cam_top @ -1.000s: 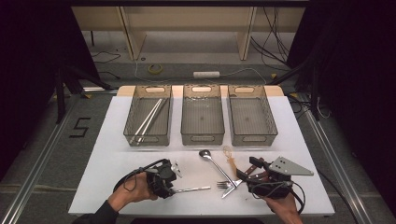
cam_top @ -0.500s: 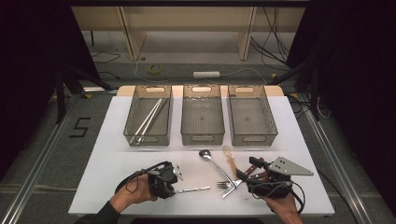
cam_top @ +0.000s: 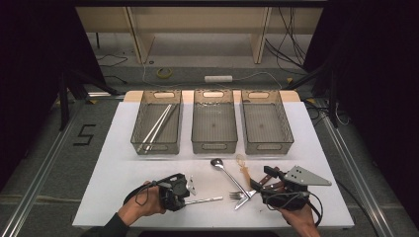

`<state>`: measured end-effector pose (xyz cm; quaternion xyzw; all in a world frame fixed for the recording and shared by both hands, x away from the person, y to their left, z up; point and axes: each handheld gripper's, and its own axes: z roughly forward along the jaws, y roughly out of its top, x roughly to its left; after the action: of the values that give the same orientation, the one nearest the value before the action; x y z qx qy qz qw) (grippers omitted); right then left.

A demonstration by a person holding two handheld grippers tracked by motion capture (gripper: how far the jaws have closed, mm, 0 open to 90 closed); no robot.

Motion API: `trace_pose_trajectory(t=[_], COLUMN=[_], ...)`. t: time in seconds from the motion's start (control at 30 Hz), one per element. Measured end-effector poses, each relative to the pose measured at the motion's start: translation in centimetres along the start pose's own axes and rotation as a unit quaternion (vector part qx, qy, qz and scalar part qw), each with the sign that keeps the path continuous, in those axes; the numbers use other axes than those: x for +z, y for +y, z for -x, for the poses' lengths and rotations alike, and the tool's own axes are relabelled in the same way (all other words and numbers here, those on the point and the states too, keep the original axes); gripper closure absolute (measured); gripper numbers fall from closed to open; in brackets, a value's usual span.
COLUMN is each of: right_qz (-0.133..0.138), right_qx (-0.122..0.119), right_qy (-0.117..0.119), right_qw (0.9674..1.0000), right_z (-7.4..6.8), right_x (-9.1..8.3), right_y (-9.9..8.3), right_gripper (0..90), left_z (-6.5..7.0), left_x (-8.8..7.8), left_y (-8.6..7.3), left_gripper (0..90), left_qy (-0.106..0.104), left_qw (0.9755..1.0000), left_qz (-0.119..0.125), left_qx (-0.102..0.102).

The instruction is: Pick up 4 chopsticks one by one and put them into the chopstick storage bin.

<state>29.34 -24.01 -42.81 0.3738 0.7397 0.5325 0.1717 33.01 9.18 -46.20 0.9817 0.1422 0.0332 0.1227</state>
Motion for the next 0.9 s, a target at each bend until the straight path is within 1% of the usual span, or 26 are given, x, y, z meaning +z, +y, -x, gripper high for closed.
trace_pose_trajectory(t=[0.07,0.13,0.2,0.3,0.4,0.53,0.6,0.7,0.73,0.77,0.83,0.9], right_qz=[0.0,0.0,0.0,0.0,0.0,0.002,0.002,0.002,0.002,0.002,0.002,0.001], right_qx=[0.0,0.0,0.0,-0.001,-0.002,0.0,0.0,0.0,0.0,0.0,0.001,0.001], right_qy=[0.0,0.0,0.0,0.001,0.001,0.001,0.001,0.002,0.001,0.001,0.001,0.001], right_qw=[1.0,1.0,1.0,1.0,1.0,1.0,1.0,1.0,1.0,1.0,1.0,1.0], right_z=[0.0,0.0,0.0,0.0,-0.1,0.0,0.0,0.0,0.0,0.0,0.0,0.0], right_x=[0.0,0.0,0.0,0.0,0.0,-0.1,-0.1,-0.1,-0.1,-0.1,0.0,0.0], right_y=[0.0,0.0,0.0,0.0,0.0,0.1,0.1,0.1,0.1,0.1,0.1,0.0], right_gripper=[31.3,31.3,31.3,31.3,31.3,31.4,31.3,31.4,31.4,31.4,31.4,31.4], left_z=[0.0,0.0,0.0,0.0,-0.2,-0.3,-0.5,-0.7,-0.9,-0.9,-1.2,-1.5], left_x=[0.0,0.0,0.0,0.0,0.0,-0.1,-0.3,-0.9,-1.1,-1.3,-1.8,-2.2], left_y=[0.0,-0.1,-0.1,-0.2,-0.2,-0.3,-0.3,-0.4,-0.5,-0.5,-0.7,-0.9], left_gripper=[82.9,83.5,83.9,84.9,85.1,85.2,85.2,85.2,85.2,85.2,85.2,85.2], left_qy=[0.0,-0.002,-0.003,-0.006,-0.008,-0.014,-0.011,-0.014,-0.016,-0.016,-0.015,-0.013], left_qw=[1.0,1.0,1.0,0.9999,0.9999,0.9998,0.9996,0.999,0.9989,0.9983,0.9977,0.9966], left_qz=[0.002,0.006,0.004,0.009,0.008,0.011,0.019,0.032,0.033,0.041,0.047,0.058], left_qx=[0.005,0.005,0.008,0.001,0.003,-0.007,-0.018,-0.028,-0.031,-0.039,-0.046,-0.056])
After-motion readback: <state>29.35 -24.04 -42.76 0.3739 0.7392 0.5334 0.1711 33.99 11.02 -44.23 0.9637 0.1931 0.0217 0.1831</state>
